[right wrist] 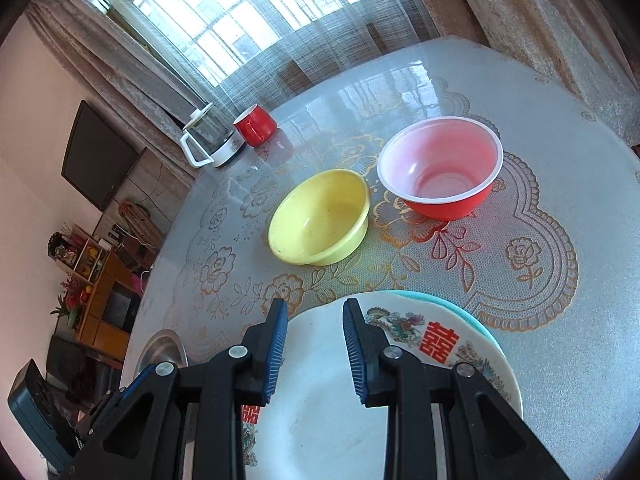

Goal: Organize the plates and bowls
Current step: 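Release the basin and move the right gripper to the yellow bowl, then grip the yellow bowl's rim with the right gripper and lift it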

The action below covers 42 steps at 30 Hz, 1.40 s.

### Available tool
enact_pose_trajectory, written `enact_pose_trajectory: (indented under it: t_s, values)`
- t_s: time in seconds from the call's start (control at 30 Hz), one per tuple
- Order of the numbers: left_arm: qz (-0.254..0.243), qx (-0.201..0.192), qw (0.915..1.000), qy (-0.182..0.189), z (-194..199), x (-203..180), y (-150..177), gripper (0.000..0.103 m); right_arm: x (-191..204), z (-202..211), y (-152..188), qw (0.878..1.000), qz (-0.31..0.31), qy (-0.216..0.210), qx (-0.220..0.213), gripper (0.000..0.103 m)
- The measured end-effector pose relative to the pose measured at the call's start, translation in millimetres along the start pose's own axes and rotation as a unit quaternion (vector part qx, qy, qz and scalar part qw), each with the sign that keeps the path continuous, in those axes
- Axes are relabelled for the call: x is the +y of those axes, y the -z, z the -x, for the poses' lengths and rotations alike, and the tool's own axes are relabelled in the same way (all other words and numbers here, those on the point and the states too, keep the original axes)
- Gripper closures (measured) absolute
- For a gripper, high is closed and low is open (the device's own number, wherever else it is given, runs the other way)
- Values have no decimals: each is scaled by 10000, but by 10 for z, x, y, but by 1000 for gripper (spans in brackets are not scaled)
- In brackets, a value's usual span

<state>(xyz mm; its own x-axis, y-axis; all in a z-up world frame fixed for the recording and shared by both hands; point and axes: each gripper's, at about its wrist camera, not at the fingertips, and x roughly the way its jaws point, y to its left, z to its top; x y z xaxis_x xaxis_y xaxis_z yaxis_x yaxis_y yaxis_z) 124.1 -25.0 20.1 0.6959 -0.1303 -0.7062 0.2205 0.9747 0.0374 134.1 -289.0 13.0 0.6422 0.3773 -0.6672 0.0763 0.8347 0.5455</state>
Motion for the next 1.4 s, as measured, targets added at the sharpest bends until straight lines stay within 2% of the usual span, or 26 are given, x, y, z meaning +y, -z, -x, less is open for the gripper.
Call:
enact_pose_trajectory:
  t_s: [0.47, 1.0, 1.1, 1.27, 1.4]
  values:
    - [2, 194, 9997, 168, -362, -168, -269, 66, -18, -223, -242, 9998, -193, 70, 9, 74]
    - [149, 578, 9975, 388, -780, -192, -527, 65, -152, -450, -386, 9987, -432, 222, 183, 74]
    - [261, 701, 9960, 481, -879, -167, -587, 65, -153, -470, -426, 9985, -456, 226, 186, 74]
    - [724, 981, 9896, 762, -1058, -62, -692, 66, -171, -518, -466, 9981, -505, 265, 209, 74]
    - [762, 828, 9899, 861, -1087, -105, -783, 67, -222, -558, -459, 9976, -582, 291, 236, 74]
